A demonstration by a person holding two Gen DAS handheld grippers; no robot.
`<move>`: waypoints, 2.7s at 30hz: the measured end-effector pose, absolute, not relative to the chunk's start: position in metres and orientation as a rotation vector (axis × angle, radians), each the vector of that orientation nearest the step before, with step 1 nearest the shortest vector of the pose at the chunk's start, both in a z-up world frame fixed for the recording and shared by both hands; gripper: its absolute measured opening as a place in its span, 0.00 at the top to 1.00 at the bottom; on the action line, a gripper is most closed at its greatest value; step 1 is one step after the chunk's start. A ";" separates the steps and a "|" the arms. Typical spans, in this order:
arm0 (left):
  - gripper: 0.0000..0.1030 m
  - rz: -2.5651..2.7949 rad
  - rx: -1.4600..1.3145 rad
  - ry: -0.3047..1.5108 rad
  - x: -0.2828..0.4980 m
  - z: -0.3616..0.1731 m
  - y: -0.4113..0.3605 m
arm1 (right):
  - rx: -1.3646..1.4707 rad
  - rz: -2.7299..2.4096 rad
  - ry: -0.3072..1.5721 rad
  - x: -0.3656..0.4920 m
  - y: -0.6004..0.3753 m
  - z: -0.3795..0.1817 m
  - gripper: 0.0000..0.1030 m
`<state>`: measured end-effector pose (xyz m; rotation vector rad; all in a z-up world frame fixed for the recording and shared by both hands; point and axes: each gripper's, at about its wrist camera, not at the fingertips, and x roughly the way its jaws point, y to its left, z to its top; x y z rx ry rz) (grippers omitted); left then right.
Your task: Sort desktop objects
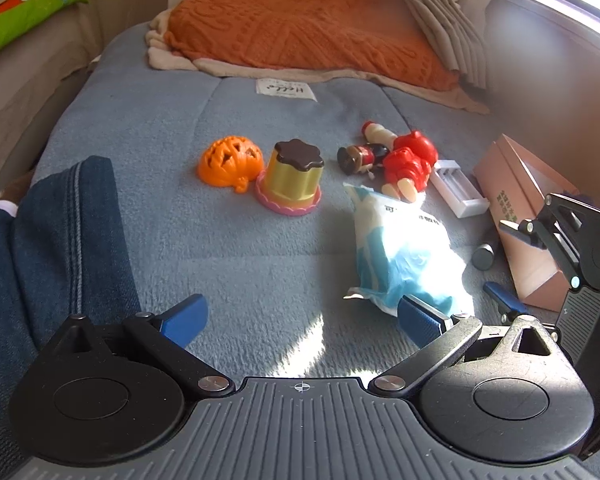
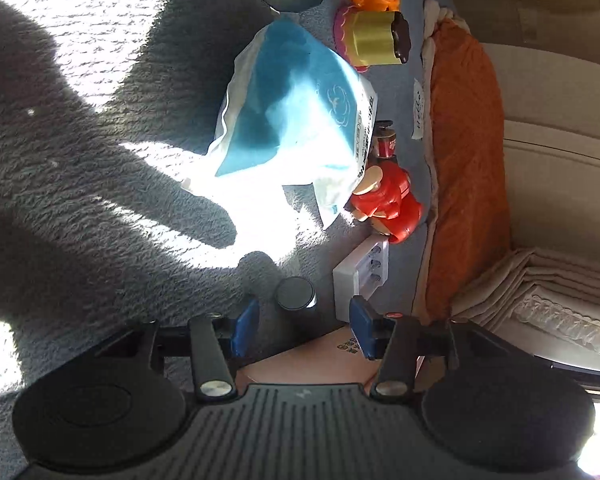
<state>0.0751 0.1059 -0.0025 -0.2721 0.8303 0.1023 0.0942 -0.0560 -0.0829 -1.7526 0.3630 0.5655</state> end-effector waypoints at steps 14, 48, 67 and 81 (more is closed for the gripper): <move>0.00 0.130 -0.316 0.833 0.077 -0.004 0.114 | -1.157 0.720 0.515 0.057 -0.041 0.028 0.79; 0.00 0.038 -0.206 0.759 0.072 0.000 0.088 | -0.296 0.537 0.711 0.149 -0.135 0.066 0.29; 0.00 -0.032 -0.116 0.924 0.080 -0.027 0.068 | -0.218 0.378 0.910 0.157 -0.201 0.011 0.12; 0.00 -0.030 -0.063 0.985 0.084 -0.031 0.062 | -0.277 0.357 0.968 0.108 -0.139 -0.039 0.00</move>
